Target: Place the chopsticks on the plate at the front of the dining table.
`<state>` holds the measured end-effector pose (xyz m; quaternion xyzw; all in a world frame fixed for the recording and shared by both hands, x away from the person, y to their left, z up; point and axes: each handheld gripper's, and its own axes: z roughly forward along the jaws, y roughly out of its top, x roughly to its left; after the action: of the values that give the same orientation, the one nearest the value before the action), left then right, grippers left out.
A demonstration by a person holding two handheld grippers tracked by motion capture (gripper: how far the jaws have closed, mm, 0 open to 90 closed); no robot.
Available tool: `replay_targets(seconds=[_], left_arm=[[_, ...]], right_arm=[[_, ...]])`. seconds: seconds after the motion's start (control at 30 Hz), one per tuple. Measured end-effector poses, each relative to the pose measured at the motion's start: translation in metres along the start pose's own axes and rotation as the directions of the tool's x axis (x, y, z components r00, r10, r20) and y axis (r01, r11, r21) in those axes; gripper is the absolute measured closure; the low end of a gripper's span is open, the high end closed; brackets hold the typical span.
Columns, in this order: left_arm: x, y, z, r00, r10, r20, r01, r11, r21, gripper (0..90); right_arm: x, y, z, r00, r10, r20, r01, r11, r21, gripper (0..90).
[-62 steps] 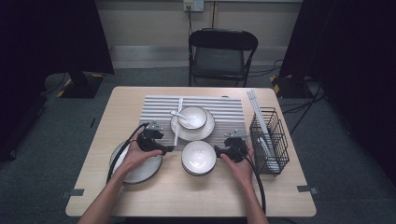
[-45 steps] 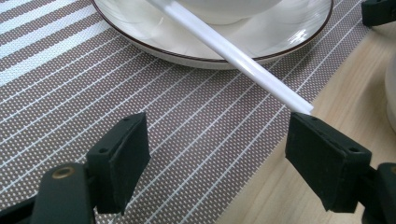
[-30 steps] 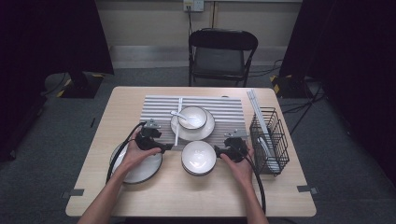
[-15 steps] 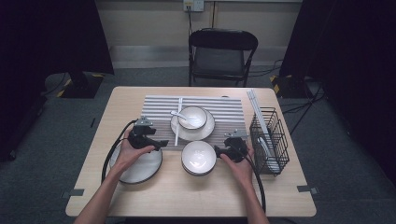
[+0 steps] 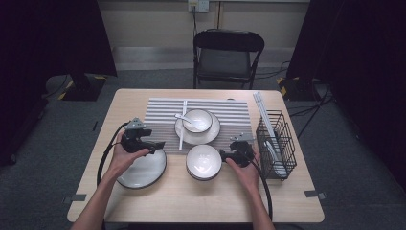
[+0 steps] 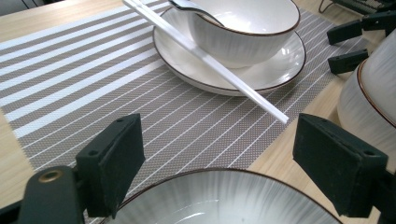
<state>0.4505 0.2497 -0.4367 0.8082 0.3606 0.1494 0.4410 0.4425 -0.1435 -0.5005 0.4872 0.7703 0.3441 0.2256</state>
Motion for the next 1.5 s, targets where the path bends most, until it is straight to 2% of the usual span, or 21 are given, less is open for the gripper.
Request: replay_targets(seconds=[0.13,0.4,0.5,0.67,0.73,0.77,0.87,1.03,1.07,1.1,1.13,1.17,1.23,1.3,1.37,1.4,1.5], left_arm=[[0.011,-0.004,-0.012,0.9990,-0.040,-0.021,0.039,0.9989,-0.025,16.1],[0.027,-0.010,-0.027,0.9962,-0.070,-0.051,0.068,0.9968,-0.042,16.4],[0.037,-0.013,-0.034,0.9930,-0.088,-0.079,0.086,0.9959,-0.028,17.8],[0.044,-0.016,-0.042,0.9896,-0.097,-0.107,0.093,0.9948,-0.041,17.8],[0.047,-0.017,-0.045,0.9868,-0.108,-0.121,0.102,0.9934,-0.054,17.8],[0.050,-0.019,-0.048,0.9834,-0.122,-0.134,0.115,0.9915,-0.061,17.8],[0.054,-0.022,-0.051,0.9809,-0.127,-0.148,0.119,0.9911,-0.060,17.7],[0.064,-0.031,-0.056,0.9684,-0.143,-0.204,0.136,0.9895,-0.049,17.1],[0.064,-0.031,-0.056,0.9684,-0.143,-0.204,0.136,0.9895,-0.049,17.1],[0.067,-0.033,-0.056,0.9641,-0.158,-0.213,0.152,0.9873,-0.046,17.1],[0.067,-0.033,-0.056,0.9641,-0.158,-0.213,0.152,0.9873,-0.046,17.1],[0.069,-0.036,-0.057,0.9611,-0.149,-0.232,0.148,0.9887,-0.024,17.1],[0.072,-0.040,-0.059,0.9589,-0.160,-0.234,0.159,0.9870,-0.023,17.1],[0.075,-0.044,-0.059,0.9512,-0.171,-0.257,0.175,0.9846,-0.010,17.1],[0.077,-0.046,-0.059,0.9491,-0.173,-0.263,0.175,0.9844,-0.016,17.3],[0.080,-0.050,-0.057,0.9409,-0.172,-0.292,0.181,0.9834,0.005,18.6],[0.084,-0.056,-0.055,0.9389,-0.184,-0.291,0.199,0.9796,0.024,18.7]], right_arm=[[0.000,0.000,0.000,1.0000,0.000,-0.001,0.000,1.000,0.001,23.6],[0.000,0.000,0.000,1.0000,0.002,0.001,-0.002,1.000,0.001,23.6],[0.000,0.000,0.000,1.0000,0.000,0.000,0.000,1.000,0.000,23.6],[0.000,0.000,0.000,1.0000,0.000,0.000,0.000,1.000,0.000,23.6],[0.000,0.000,0.000,1.0000,0.000,0.000,0.000,1.000,0.000,23.6],[0.000,0.000,0.000,1.0000,0.000,0.000,0.000,1.000,0.000,23.6],[0.000,0.000,0.000,1.0000,0.001,0.001,-0.001,1.000,0.001,23.6],[0.000,0.000,0.000,1.0000,0.002,0.001,-0.002,1.000,0.001,23.6],[0.000,0.000,0.000,1.0000,0.002,0.001,-0.002,1.000,0.001,23.6],[0.000,0.000,0.000,1.0000,0.000,0.000,0.000,1.000,0.000,23.6],[0.000,0.000,0.000,1.0000,0.000,0.000,0.000,1.000,0.000,23.6],[0.000,0.000,0.000,1.0000,0.002,0.001,-0.002,1.000,0.001,23.6],[0.000,0.000,0.000,1.0000,0.002,0.001,-0.002,1.000,0.001,23.6],[0.000,0.000,0.000,1.0000,0.001,0.002,-0.001,1.000,0.001,23.6],[0.000,0.000,0.000,1.0000,0.001,0.002,-0.001,1.000,0.001,23.6],[0.000,0.000,0.000,1.0000,0.002,0.002,-0.002,1.000,0.001,23.6],[0.000,0.000,0.000,1.0000,0.001,0.002,-0.001,1.000,0.001,23.6]])
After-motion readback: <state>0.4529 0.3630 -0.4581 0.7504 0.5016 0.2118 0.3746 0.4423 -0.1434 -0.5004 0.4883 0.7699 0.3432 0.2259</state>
